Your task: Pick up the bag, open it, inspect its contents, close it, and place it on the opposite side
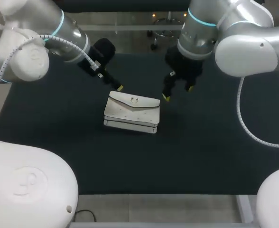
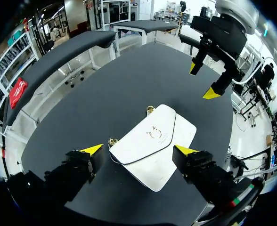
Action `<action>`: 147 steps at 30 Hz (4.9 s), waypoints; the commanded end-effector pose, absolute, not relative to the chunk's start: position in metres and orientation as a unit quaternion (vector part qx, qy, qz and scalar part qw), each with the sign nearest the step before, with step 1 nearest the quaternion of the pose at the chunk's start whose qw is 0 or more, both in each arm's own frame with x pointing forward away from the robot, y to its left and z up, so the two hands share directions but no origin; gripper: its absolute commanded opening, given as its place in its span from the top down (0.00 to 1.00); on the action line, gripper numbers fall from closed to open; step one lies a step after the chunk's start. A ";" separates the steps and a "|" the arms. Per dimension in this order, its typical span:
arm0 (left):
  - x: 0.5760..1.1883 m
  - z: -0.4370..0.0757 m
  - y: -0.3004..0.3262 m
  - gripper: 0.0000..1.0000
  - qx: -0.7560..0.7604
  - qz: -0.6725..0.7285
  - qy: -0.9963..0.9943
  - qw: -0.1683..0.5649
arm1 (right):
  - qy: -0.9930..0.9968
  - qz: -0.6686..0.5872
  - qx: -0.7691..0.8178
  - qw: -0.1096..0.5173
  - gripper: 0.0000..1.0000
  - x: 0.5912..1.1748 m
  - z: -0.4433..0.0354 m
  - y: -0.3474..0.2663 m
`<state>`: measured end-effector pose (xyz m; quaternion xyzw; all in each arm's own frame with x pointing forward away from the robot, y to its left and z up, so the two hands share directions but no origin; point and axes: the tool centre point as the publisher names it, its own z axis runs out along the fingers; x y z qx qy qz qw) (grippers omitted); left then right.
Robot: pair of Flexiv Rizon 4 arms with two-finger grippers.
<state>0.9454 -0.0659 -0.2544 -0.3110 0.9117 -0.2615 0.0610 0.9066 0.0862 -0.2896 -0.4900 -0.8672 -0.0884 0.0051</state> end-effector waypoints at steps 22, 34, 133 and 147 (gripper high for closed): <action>0.914 -0.249 -0.055 0.00 -0.618 -0.268 0.734 0.084 | -0.669 -0.191 -0.718 0.006 0.00 0.887 -0.295 0.084; 0.927 -0.257 -0.043 0.00 -0.655 -0.295 0.696 -0.005 | -0.661 -0.207 -0.720 0.038 0.00 0.885 -0.295 0.091; 0.948 -0.355 -0.059 0.46 -0.686 -0.383 0.551 -0.282 | -0.520 -0.367 -0.669 0.384 0.52 0.934 -0.376 0.169; 0.961 -0.357 -0.057 0.59 -0.683 -0.404 0.524 -0.310 | -0.518 -0.368 -0.670 0.384 0.54 0.937 -0.375 0.175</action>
